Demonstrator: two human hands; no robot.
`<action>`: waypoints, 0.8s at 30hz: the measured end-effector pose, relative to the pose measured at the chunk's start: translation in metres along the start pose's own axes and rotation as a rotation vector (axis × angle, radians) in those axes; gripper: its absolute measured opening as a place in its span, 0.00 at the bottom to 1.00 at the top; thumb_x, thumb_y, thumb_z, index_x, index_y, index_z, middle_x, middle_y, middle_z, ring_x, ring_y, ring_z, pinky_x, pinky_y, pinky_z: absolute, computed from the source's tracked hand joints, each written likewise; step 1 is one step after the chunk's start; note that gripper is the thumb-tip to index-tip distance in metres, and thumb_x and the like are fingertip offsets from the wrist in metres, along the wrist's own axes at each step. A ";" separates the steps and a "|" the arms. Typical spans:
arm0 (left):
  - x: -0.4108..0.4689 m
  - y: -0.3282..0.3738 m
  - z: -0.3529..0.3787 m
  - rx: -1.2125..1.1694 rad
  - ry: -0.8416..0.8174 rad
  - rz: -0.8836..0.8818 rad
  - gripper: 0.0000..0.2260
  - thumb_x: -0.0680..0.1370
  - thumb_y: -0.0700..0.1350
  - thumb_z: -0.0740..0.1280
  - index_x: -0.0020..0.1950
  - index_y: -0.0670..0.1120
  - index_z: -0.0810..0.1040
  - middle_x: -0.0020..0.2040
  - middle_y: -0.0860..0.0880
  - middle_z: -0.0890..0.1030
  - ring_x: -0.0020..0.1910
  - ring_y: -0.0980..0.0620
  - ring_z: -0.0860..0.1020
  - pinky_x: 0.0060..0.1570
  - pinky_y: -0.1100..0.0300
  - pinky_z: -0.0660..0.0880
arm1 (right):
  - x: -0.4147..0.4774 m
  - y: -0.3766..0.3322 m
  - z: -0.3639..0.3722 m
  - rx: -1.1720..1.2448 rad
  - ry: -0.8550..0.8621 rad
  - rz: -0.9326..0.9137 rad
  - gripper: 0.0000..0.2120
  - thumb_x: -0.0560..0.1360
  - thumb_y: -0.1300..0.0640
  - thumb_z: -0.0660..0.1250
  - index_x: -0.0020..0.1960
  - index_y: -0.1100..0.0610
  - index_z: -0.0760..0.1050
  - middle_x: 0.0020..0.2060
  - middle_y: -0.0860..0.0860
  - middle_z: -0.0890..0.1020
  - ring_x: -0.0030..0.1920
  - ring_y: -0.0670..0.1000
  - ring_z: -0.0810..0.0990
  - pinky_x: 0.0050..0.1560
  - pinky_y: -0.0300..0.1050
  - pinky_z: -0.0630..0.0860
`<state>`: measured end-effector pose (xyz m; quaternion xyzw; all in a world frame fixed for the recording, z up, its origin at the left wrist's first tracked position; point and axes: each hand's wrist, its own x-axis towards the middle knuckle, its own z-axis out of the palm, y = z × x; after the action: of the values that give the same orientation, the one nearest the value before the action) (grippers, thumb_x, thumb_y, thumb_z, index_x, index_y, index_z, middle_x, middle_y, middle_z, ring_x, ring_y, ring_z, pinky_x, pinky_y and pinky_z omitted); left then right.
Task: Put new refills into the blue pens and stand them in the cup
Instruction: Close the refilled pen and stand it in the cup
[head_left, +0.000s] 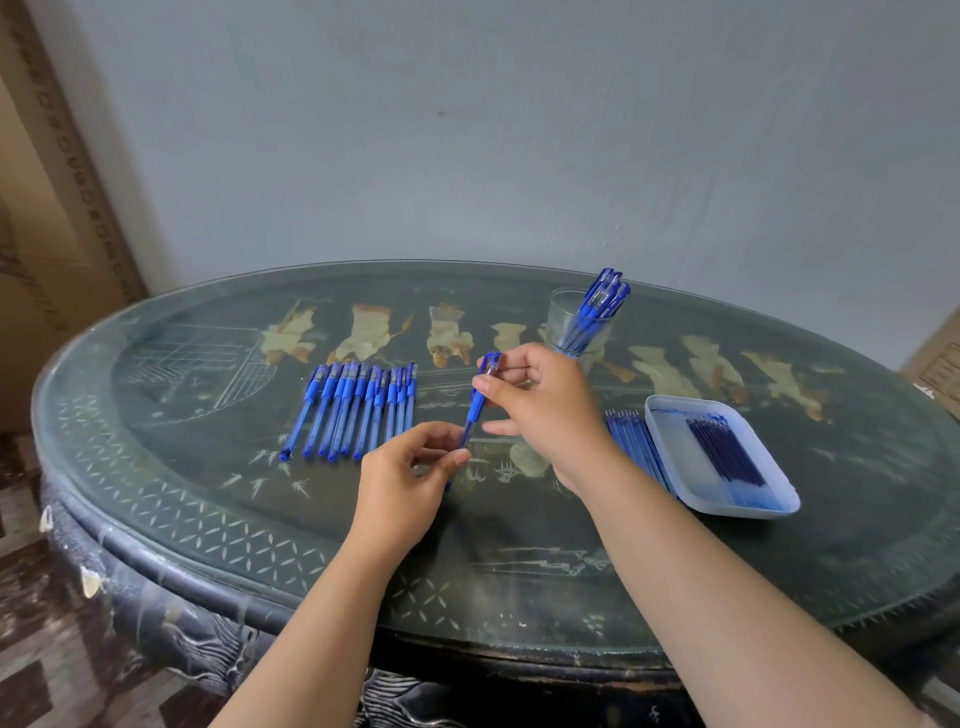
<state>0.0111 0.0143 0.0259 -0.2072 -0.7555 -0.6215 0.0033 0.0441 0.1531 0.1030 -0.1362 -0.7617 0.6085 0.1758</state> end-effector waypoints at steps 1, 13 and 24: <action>0.000 0.000 0.000 -0.005 0.001 -0.002 0.08 0.74 0.37 0.73 0.47 0.50 0.82 0.43 0.55 0.84 0.40 0.61 0.81 0.41 0.74 0.74 | 0.000 0.000 0.001 0.000 0.007 0.001 0.05 0.75 0.62 0.71 0.50 0.58 0.79 0.42 0.51 0.81 0.49 0.52 0.84 0.43 0.53 0.84; -0.001 0.001 -0.002 0.021 -0.012 0.017 0.08 0.74 0.37 0.73 0.50 0.47 0.83 0.44 0.55 0.84 0.40 0.60 0.81 0.43 0.70 0.76 | -0.001 -0.001 0.004 -0.036 0.003 0.012 0.05 0.76 0.63 0.71 0.45 0.56 0.75 0.42 0.53 0.79 0.48 0.54 0.84 0.42 0.54 0.84; 0.002 0.004 -0.002 -0.012 -0.014 0.006 0.08 0.74 0.41 0.73 0.52 0.50 0.83 0.45 0.56 0.84 0.44 0.62 0.82 0.44 0.73 0.75 | -0.001 0.008 0.004 -0.027 0.053 -0.044 0.05 0.78 0.61 0.67 0.54 0.57 0.77 0.48 0.53 0.80 0.48 0.51 0.84 0.45 0.49 0.84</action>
<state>0.0106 0.0135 0.0309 -0.2139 -0.7512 -0.6244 -0.0012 0.0437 0.1510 0.0946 -0.1378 -0.7678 0.5902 0.2075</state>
